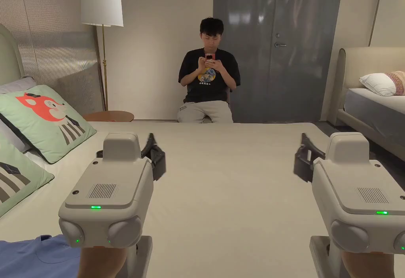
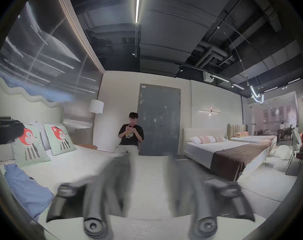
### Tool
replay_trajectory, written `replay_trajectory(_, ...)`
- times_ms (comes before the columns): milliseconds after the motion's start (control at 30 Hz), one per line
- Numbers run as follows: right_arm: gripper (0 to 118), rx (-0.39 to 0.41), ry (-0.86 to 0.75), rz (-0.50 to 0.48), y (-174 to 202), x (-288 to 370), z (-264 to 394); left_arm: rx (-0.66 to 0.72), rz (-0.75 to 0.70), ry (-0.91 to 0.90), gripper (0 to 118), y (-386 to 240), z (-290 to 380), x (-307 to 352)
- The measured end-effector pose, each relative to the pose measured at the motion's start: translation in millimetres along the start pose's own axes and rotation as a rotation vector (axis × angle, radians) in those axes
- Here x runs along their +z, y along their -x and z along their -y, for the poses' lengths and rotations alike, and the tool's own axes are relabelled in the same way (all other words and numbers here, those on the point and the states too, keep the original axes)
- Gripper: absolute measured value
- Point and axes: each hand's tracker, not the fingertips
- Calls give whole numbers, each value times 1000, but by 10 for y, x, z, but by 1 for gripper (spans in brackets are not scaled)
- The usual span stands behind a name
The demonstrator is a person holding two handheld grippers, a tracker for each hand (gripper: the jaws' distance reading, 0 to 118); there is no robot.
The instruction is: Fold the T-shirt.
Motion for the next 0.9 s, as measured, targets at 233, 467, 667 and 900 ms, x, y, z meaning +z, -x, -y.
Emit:
replay_trajectory(233, 1, 1, 10, -6, -25, -8, -26, 10, 9, 17, 0, 1, -40, 2)
replay_trajectory(467, 1, -14, 7, -110, 379, -89, -63, 15, -96, 16, 0, 453, -106, 131)
replay_trajectory(667, 1, -35, 5, -291, 1100, -237, -53, -1, -275, 26, 0, 1155, -166, 383)
replay_trajectory(900, 1, -45, 36, -406, 1718, -263, -11, -27, -364, 77, 0, 1631, -73, 558)
